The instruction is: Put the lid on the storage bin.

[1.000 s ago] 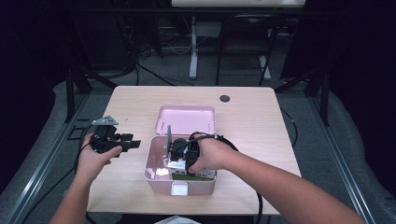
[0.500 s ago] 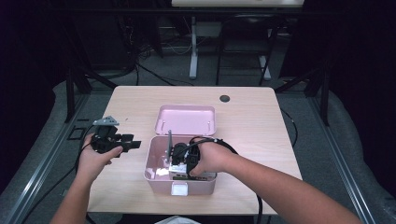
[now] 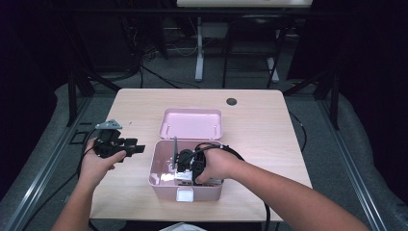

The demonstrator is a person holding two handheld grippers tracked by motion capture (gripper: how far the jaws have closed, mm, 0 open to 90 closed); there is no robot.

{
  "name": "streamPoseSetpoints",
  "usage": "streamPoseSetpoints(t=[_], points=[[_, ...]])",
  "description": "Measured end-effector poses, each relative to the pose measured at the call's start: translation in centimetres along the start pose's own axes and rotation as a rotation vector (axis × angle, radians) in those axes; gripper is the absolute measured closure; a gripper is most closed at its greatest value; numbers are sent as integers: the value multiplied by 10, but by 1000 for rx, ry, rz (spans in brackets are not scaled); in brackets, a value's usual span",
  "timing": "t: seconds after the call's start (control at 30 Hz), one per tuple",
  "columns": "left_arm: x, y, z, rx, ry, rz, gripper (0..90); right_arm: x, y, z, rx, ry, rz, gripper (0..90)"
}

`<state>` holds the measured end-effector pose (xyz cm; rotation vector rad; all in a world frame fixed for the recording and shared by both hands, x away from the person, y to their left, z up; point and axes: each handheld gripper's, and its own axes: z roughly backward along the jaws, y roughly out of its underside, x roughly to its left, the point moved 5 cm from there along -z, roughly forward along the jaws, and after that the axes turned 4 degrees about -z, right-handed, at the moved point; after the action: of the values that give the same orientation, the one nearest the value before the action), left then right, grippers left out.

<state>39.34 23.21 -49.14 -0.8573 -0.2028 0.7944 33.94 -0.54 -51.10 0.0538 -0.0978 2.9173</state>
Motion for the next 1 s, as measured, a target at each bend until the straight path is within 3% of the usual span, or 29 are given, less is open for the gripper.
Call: streamPoseSetpoints(t=[0.4,0.57,0.7,0.83,1.0], points=[[2,0,2,-3,0,0,493,0,0,-4,13,-13,-8,606],[2,-1,2,-10,-2,0,493,-3,-1,5,-23,-27,-31,612],[3,-1,5,-17,-3,2,493,-4,-2,10,-47,-23,-24,637],[3,-1,5,-12,-1,2,493,-2,-4,8,-39,-27,-10,601],[2,-1,4,-11,0,4,494,-1,-4,4,-28,-13,-5,617]])
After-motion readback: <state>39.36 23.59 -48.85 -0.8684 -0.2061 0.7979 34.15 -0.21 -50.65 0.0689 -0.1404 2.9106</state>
